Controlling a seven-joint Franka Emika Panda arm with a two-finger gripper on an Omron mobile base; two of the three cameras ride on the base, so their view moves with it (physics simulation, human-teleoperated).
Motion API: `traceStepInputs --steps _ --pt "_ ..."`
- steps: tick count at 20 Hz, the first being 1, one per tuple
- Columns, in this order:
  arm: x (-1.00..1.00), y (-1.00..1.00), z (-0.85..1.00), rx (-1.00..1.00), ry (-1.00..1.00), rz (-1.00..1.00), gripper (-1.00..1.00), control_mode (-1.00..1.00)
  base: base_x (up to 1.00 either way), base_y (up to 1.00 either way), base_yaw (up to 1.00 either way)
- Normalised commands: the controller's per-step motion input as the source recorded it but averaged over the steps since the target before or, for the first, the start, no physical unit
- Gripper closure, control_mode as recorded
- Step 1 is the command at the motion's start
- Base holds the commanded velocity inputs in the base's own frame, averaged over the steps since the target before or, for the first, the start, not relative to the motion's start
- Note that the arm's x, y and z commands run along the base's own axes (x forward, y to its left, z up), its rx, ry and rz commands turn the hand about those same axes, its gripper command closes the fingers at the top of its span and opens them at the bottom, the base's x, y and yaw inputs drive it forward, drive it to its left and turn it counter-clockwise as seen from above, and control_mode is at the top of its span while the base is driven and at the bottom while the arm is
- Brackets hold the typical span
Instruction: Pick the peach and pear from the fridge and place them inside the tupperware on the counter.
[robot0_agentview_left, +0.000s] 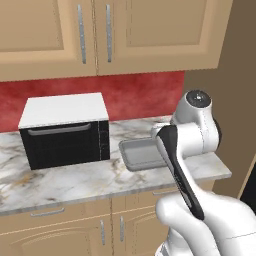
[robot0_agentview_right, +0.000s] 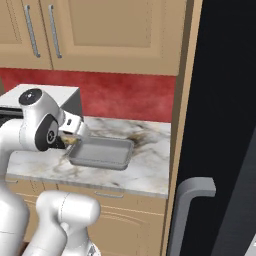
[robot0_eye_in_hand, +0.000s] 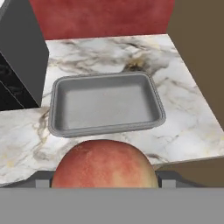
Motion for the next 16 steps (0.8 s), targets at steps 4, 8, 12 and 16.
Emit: traceStepInputs --steps 4,8,12,16 --pt "0.46 0.0 -0.77 -0.05 0.09 0.0 1.0 -1.0 0.0 0.0 0.0" --pt "0.56 0.0 -0.66 -0.06 0.03 0.0 1.0 -1.0 0.0 0.0 0.0" --pt "0.56 -0.02 -0.54 -0.03 0.03 0.0 1.0 -1.0 0.0 0.0 0.0" --pt "0.6 -0.01 -0.43 0.0 0.03 0.0 1.0 -1.0 0.0 0.0 0.0"
